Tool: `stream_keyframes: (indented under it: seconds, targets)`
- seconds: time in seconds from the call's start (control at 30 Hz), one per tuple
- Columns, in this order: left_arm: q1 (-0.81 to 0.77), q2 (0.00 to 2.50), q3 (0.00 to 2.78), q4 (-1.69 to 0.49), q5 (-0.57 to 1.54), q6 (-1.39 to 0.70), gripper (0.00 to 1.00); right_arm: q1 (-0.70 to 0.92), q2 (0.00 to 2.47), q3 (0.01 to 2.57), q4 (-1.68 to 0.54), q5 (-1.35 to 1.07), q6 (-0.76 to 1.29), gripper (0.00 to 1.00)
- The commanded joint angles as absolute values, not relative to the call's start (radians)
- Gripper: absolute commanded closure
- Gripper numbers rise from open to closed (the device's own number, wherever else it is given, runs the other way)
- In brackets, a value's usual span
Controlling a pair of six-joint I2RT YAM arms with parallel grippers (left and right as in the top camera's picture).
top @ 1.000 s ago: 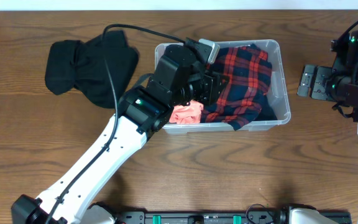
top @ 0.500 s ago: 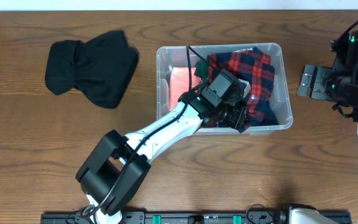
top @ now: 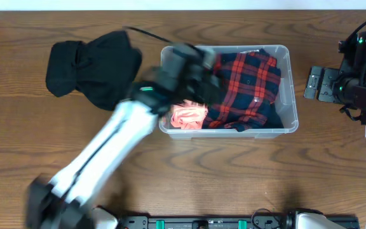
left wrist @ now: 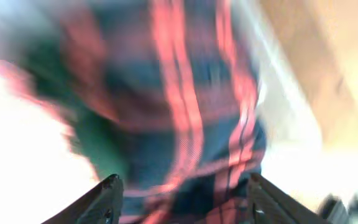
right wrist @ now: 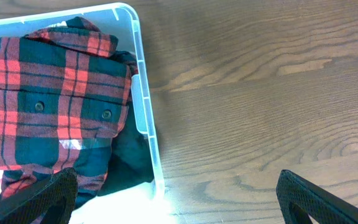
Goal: Pack container
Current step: 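Move the left gripper to the black cloth bundle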
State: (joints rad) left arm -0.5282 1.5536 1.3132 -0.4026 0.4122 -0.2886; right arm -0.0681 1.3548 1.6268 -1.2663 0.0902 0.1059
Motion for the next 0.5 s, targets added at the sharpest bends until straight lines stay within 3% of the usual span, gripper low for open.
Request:
stream_keyframes:
  seconds: [0.0,0.27,0.47]
  targets:
    - [-0.377,1.364,1.325,-0.482,0.263,-0.262,0.26,-0.073,1.362,1.622,-1.267,0.101,0.115,0.01]
    - [0.108,1.322,1.324,-0.715,0.267,-0.262,0.13,-0.073,1.362,1.622,-1.266,0.101,0.115,0.01]
    - [0.379,1.502,1.324,-0.695,0.465,-0.194,0.07,-0.073,1.362,1.621,-1.266,0.101,0.115,0.01]
